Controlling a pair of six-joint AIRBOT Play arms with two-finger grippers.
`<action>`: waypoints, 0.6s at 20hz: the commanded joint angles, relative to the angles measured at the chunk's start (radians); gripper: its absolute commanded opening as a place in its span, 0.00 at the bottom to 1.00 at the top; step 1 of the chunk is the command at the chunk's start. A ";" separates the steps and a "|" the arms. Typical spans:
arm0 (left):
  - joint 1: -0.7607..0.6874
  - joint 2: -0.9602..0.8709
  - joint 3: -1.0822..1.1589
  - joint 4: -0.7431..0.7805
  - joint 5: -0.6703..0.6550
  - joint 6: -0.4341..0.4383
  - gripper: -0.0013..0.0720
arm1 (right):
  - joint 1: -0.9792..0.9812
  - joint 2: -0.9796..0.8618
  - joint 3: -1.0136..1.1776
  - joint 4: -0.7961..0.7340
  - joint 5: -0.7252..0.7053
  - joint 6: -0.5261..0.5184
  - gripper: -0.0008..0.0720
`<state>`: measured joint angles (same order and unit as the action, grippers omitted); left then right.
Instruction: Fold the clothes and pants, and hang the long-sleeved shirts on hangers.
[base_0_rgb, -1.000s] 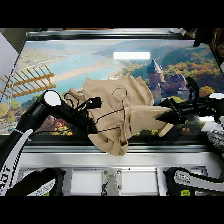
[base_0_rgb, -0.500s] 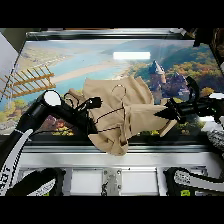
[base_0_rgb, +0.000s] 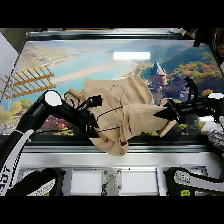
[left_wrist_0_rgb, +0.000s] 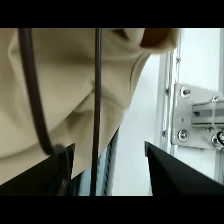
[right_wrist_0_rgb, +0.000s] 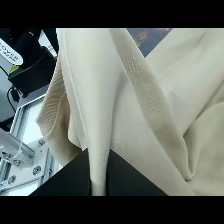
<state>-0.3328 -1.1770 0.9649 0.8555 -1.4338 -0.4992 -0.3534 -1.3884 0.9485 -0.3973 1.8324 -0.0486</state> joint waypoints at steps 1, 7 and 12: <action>0.000 0.000 0.002 0.026 0.006 -0.105 0.64 | 0.000 0.000 0.001 0.002 -0.031 -0.005 0.03; 0.074 0.002 0.128 0.061 -0.006 -0.308 0.64 | 0.000 0.000 0.001 0.002 -0.038 -0.005 0.03; 0.248 0.005 0.223 0.061 -0.005 -0.555 0.64 | 0.000 0.008 0.002 0.086 -0.059 -0.003 0.03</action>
<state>-0.1688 -1.1751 1.1397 0.9112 -1.4406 -0.8894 -0.3531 -1.3853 0.9493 -0.3790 1.7847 -0.0525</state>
